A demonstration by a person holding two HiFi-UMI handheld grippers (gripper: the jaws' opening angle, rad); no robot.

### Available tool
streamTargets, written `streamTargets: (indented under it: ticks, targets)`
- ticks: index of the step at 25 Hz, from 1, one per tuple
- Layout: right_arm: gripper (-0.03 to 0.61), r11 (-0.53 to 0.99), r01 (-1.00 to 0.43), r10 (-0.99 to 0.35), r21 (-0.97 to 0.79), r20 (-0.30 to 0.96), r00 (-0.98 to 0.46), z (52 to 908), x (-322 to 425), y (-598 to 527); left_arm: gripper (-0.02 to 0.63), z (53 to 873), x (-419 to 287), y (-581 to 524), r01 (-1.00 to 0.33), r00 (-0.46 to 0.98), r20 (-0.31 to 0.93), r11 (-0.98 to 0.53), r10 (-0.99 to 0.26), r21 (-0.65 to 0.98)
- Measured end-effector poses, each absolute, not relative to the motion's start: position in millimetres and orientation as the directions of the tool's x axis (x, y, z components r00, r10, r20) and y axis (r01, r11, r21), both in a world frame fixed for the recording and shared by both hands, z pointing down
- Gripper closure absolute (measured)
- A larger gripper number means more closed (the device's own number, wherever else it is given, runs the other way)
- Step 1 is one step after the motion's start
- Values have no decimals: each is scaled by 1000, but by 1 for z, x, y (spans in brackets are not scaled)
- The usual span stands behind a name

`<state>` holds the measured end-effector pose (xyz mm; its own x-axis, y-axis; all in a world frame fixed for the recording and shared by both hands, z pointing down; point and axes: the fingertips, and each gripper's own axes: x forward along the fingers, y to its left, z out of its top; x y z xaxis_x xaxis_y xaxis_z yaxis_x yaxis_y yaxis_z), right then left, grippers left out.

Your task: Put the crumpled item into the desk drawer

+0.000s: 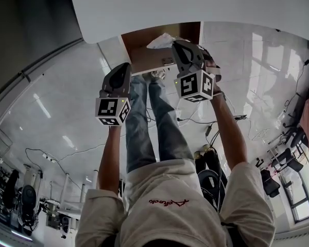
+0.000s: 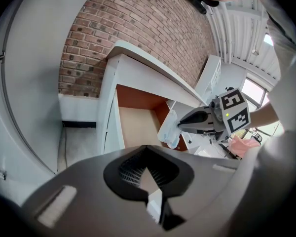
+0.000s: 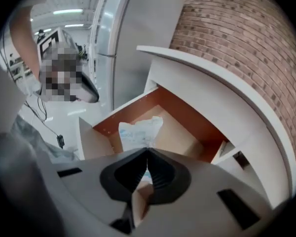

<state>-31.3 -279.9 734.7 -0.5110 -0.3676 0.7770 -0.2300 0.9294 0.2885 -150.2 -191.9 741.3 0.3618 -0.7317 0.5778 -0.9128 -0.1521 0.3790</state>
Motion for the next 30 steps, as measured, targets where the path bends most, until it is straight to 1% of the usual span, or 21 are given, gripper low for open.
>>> streamTargets:
  ticks: [3, 6, 9, 11, 16, 21, 24, 30]
  targets:
    - [566, 930, -69, -350, 361, 814, -464, 752, -36, -282, 604, 743, -147, -192, -912, 359, 580, -143, -732, 384]
    - [566, 915, 84, -324, 394, 843, -429, 767, -42, -280, 604, 743, -144, -191, -911, 359, 579, -140, -732, 387]
    - [566, 901, 191, -289, 389, 868, -404, 779, -52, -277, 604, 742, -145, -190, -911, 358, 577, -140, -734, 387]
    - [566, 895, 234, -269, 380, 877, -397, 786, -59, -277, 604, 741, -147, -191, -912, 354, 575, -138, -737, 385]
    - [566, 904, 277, -214, 327, 904, -370, 807, -67, -277, 604, 740, -145, -189, -911, 359, 574, -141, -736, 388]
    - [566, 927, 306, -124, 218, 947, -297, 837, -66, -274, 604, 745, -142, -184, -907, 365, 577, -139, -731, 398]
    - [566, 941, 298, -77, 161, 959, -273, 845, -68, -272, 604, 748, -141, -184, -906, 364, 579, -135, -729, 400]
    - [565, 945, 295, -72, 143, 968, -239, 863, -66, -269, 604, 747, -143, -184, -907, 359, 577, -127, -734, 402]
